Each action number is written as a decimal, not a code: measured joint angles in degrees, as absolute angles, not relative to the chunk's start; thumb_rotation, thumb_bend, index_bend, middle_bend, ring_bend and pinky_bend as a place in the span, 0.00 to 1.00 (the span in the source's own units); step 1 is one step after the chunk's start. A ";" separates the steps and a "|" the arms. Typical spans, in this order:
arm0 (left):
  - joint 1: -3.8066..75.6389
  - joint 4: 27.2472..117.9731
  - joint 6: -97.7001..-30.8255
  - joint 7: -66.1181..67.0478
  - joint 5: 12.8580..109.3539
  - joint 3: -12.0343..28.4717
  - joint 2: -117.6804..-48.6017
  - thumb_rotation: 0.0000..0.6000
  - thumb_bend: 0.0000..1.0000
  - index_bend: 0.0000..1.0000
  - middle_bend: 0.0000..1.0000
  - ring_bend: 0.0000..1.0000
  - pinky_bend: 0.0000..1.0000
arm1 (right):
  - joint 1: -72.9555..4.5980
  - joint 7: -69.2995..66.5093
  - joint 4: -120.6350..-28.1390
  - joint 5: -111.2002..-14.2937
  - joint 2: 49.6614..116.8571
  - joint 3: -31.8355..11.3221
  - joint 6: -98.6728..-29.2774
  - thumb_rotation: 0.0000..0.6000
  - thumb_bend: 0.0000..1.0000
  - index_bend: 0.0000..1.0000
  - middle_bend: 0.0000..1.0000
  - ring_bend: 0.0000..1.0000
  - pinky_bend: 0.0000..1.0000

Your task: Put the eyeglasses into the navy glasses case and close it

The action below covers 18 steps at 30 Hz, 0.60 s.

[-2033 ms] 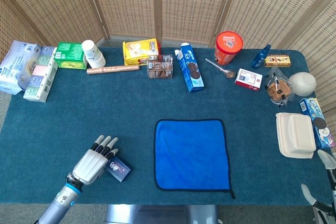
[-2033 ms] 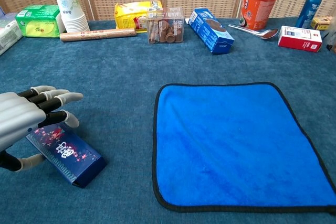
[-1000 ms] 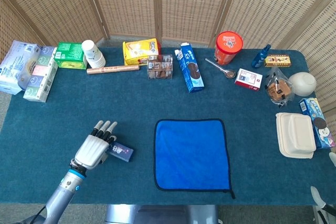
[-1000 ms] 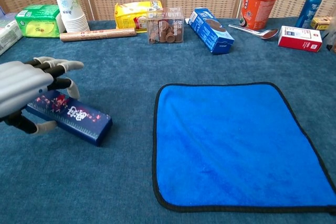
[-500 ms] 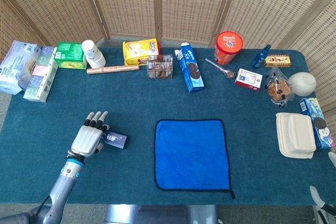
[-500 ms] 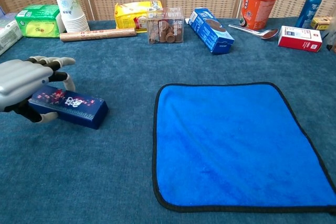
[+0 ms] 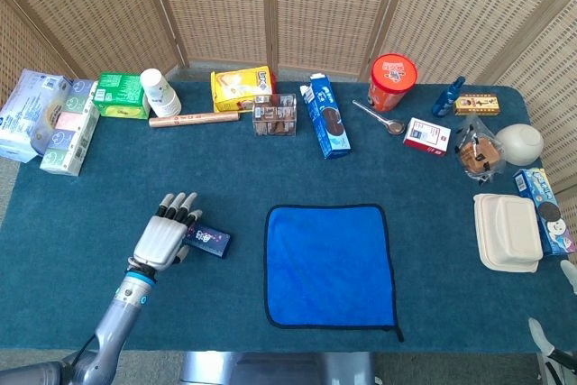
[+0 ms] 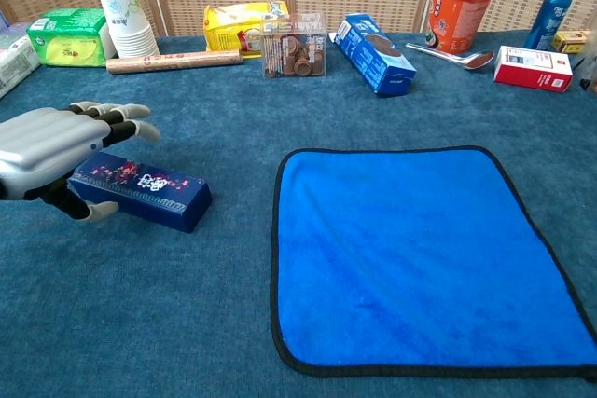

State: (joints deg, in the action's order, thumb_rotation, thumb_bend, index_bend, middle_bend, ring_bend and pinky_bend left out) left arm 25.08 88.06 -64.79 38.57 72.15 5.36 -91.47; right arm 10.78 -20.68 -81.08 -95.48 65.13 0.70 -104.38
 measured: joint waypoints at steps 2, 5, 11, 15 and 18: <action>24.95 89.11 -65.13 38.77 72.10 4.92 -90.55 1.00 0.26 0.00 0.00 0.00 0.01 | 10.61 -20.40 -81.39 -95.53 65.03 0.61 -104.23 0.36 0.35 0.00 0.12 0.00 0.13; 24.61 90.26 -66.10 38.62 72.50 4.36 -89.46 1.00 0.26 0.00 0.00 0.00 0.01 | 10.31 -19.91 -81.93 -95.54 64.89 0.44 -103.90 0.36 0.35 0.00 0.12 0.00 0.13; 22.60 94.34 -69.69 34.56 75.50 2.86 -86.09 1.00 0.26 0.00 0.00 0.00 0.01 | 9.04 -18.35 -83.72 -95.10 64.56 -0.21 -102.05 0.36 0.35 0.00 0.12 0.00 0.13; 20.23 97.51 -73.24 30.13 78.75 1.06 -82.41 1.00 0.26 0.00 0.00 0.00 0.02 | 7.86 -16.75 -85.28 -94.69 64.29 -0.74 -100.33 0.36 0.35 0.00 0.12 0.00 0.13; 17.96 99.24 -76.32 27.32 81.16 -0.48 -79.44 1.00 0.26 0.00 0.00 0.00 0.02 | 6.75 -15.21 -86.55 -94.40 64.09 -1.15 -98.65 0.37 0.35 0.00 0.11 0.00 0.13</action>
State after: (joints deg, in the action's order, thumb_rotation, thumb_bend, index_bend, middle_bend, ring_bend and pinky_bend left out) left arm 17.96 99.24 -76.32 27.32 81.16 -0.48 -79.44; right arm 6.75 -15.21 -86.55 -94.40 64.09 -1.15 -98.65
